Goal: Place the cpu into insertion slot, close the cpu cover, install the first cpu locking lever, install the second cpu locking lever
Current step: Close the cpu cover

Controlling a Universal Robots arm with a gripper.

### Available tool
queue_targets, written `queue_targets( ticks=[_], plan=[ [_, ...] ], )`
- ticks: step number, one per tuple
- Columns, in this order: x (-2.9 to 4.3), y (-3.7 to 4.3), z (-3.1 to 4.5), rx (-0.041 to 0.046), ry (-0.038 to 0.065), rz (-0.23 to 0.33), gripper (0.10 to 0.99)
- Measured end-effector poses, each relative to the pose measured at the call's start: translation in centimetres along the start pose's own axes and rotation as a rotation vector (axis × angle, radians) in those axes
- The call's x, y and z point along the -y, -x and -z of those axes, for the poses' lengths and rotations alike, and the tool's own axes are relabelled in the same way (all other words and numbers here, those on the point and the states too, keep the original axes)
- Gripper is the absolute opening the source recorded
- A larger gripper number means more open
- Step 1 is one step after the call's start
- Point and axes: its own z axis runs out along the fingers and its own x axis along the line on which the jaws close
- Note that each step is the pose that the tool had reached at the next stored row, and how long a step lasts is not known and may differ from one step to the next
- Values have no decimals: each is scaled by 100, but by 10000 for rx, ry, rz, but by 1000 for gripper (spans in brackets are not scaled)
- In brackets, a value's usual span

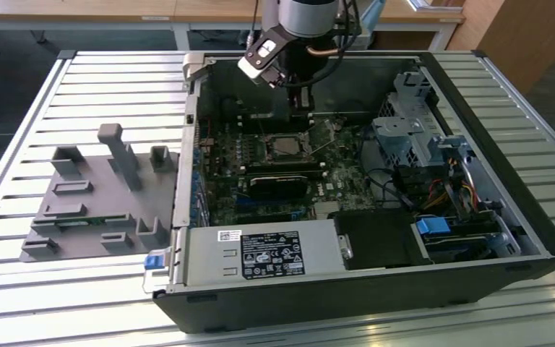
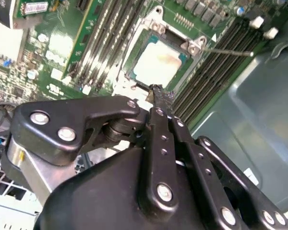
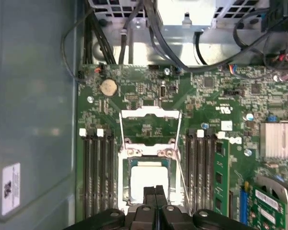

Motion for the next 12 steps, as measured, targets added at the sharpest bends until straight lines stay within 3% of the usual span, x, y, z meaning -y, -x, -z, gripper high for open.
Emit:
queue_targets(
  ticks=[1, 2, 12],
  plan=[
    [-14, 0, -3, -94, -5, 8, 118],
    [-25, -1, -8, -123, -6, 38, 118],
    [-205, -1, -34, -106, -22, 164, 118]
  ],
)
